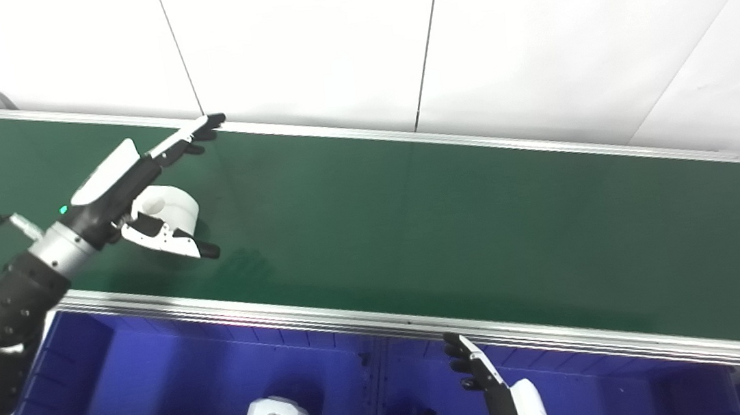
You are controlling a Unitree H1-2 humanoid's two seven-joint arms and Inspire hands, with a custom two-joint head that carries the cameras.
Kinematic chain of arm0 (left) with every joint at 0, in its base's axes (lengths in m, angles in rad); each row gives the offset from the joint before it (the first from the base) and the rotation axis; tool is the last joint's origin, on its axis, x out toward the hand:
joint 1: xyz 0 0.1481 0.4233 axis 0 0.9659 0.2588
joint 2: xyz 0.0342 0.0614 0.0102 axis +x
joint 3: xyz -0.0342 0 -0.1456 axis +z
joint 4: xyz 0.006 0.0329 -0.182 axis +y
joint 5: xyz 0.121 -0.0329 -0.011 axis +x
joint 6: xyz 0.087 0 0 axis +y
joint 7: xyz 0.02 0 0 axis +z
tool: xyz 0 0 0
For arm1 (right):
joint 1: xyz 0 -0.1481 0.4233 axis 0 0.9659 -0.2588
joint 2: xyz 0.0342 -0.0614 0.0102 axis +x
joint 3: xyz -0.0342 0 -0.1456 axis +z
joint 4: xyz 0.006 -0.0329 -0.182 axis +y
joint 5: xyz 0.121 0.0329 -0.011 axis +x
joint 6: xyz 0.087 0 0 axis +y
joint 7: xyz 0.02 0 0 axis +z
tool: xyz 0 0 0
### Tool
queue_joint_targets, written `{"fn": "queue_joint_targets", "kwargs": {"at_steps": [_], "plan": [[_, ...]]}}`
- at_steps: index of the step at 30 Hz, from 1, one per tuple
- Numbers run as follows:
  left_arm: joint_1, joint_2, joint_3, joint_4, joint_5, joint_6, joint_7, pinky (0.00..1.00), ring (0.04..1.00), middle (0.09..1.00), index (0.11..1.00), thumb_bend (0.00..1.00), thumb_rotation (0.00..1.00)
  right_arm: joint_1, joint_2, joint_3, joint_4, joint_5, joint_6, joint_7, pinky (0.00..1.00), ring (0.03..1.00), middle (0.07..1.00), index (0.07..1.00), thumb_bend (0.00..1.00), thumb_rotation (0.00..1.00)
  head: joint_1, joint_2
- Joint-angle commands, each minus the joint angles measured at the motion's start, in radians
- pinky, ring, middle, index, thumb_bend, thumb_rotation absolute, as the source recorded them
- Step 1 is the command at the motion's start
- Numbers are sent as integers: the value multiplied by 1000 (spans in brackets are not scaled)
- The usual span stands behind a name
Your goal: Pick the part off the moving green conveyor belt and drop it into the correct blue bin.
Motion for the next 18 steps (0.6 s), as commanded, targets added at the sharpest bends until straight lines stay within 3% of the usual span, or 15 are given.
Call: {"fn": "queue_joint_targets", "kwargs": {"at_steps": [1,9,18], "plan": [[-50,21,-3,4,7,-42,29,849,916,959,961,679,234,4,1,4,-20,-6,-49,-15,741,809,840,878,800,264,1,0],[-105,36,-32,89,110,-46,65,838,911,959,962,716,139,4,1,3,-13,2,-55,-16,757,820,844,878,794,258,3,-1],[-147,63,-128,215,169,-46,167,784,880,943,944,777,77,6,-1,4,-18,-3,-50,-15,759,821,847,877,791,254,4,-1]]}}
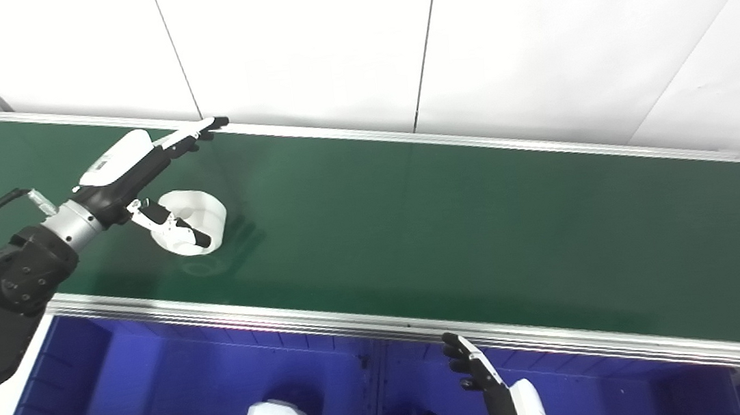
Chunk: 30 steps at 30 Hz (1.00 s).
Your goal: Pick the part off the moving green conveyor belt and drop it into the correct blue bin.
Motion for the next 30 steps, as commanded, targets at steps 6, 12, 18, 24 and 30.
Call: {"fn": "queue_joint_targets", "kwargs": {"at_steps": [6,12,18,24,30], "plan": [[-42,8,-29,53,78,-25,71,729,843,920,927,827,2,9,-4,2,-19,-4,-59,-18,788,819,842,876,787,250,2,4],[-28,-4,-66,73,115,-27,87,699,824,904,916,843,0,12,-5,1,-23,-2,-58,-16,745,817,846,877,786,253,0,8],[-11,-29,-91,80,86,-27,117,675,764,805,810,779,0,14,-1,2,-28,0,-49,-14,753,818,845,877,783,249,0,12],[-7,-37,-153,80,67,-28,259,242,297,492,511,534,0,14,2,4,-35,3,-42,-9,758,822,850,880,776,247,-4,15],[1,-40,-155,65,26,-28,283,378,379,487,549,494,0,13,1,6,-36,1,-43,-7,755,821,849,882,770,253,-7,18]]}}
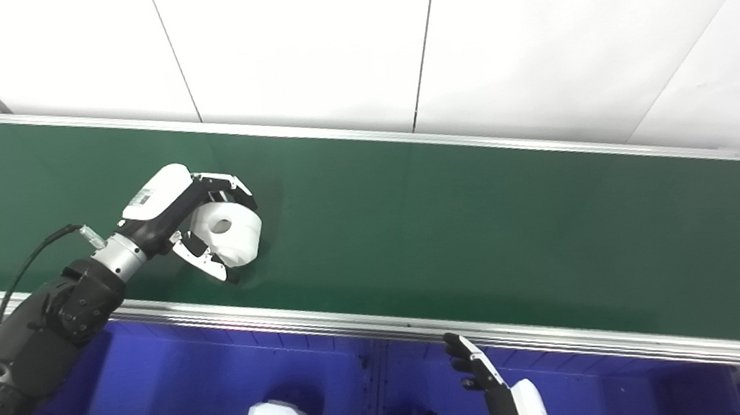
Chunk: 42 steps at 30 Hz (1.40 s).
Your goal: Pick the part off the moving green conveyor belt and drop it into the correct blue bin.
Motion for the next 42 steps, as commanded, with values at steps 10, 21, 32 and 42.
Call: {"fn": "queue_joint_targets", "kwargs": {"at_steps": [10,21,32,42], "plan": [[7,37,-8,-101,-92,-21,84,385,383,495,552,492,0,14,7,11,-54,-11,-25,-3,761,826,853,879,769,265,-23,37],[195,46,50,-477,-245,-21,-13,341,376,502,559,489,0,31,30,11,-133,-22,44,37,769,826,849,881,772,297,-90,129],[401,23,55,-601,-266,5,-179,408,408,517,530,495,0,32,22,-10,-177,6,65,67,782,815,836,884,759,373,-83,198],[489,-54,17,-671,-191,86,-297,358,381,492,547,492,0,41,14,-45,-202,35,68,84,783,820,837,879,763,363,-33,227]]}}
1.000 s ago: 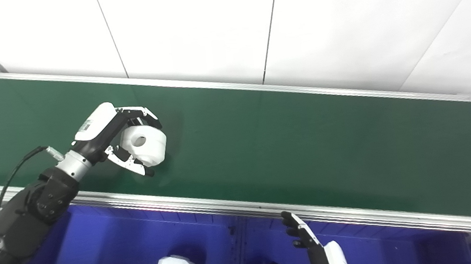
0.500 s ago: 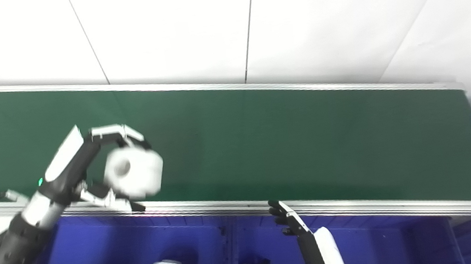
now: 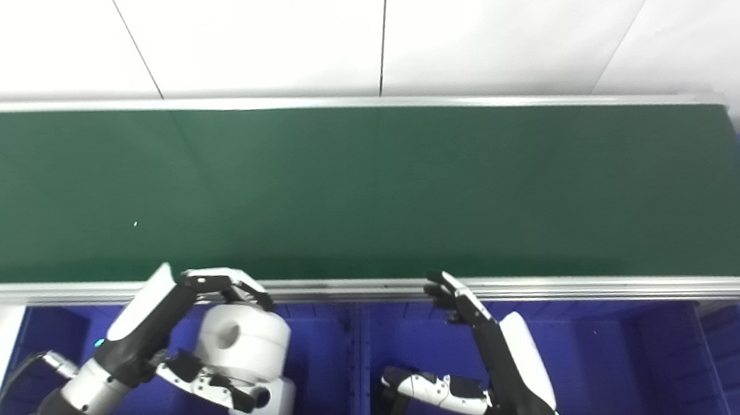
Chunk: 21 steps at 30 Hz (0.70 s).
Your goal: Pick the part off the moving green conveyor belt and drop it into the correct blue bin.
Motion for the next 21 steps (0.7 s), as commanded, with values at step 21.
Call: {"fn": "queue_joint_targets", "kwargs": {"at_steps": [21], "plan": [[-30,-22,-72,-33,247,365,-229,563,619,690,648,566,11,22,8,-4,-47,-24,18,22,771,814,832,876,767,368,7,3]]}}
